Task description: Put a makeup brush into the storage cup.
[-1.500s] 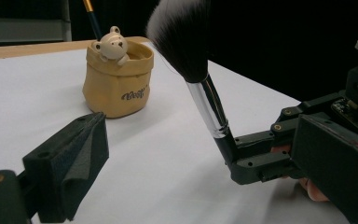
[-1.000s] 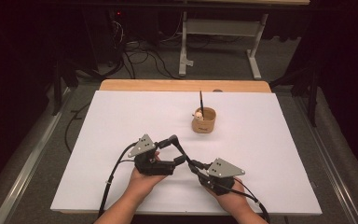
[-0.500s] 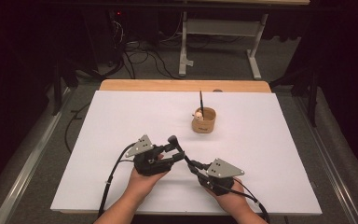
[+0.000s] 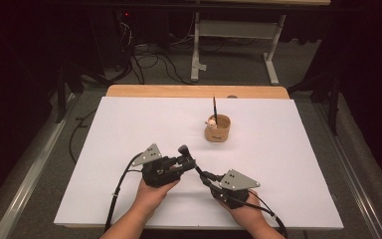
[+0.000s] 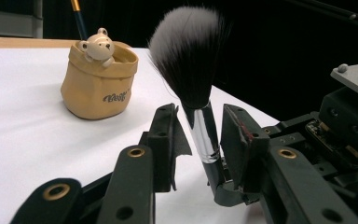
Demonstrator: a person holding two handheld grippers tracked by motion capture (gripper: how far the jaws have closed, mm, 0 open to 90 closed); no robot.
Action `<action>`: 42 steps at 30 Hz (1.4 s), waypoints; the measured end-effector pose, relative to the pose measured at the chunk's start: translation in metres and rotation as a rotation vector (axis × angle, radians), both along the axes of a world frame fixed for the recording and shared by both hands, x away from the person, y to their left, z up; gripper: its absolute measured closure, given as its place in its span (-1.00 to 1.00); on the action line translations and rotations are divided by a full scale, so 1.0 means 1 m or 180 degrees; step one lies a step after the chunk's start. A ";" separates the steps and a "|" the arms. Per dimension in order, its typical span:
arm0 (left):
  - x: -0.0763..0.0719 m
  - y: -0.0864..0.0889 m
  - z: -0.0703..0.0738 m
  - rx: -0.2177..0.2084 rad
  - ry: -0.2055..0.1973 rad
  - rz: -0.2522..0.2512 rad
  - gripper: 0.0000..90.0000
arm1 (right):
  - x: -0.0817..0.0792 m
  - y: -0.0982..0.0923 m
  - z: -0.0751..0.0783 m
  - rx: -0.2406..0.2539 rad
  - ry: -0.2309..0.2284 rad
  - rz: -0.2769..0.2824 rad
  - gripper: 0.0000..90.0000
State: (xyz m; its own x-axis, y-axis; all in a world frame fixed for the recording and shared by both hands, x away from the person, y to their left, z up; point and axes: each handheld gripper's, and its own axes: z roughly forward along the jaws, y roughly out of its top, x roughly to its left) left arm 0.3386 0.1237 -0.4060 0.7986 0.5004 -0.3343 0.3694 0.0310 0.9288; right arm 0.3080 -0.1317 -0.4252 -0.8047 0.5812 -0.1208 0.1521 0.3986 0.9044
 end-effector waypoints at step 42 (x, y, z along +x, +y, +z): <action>-0.001 -0.002 -0.003 -0.0194 0.0011 -0.0196 0.72 | 0.000 0.002 -0.002 -0.0056 0.0010 0.0028 0.77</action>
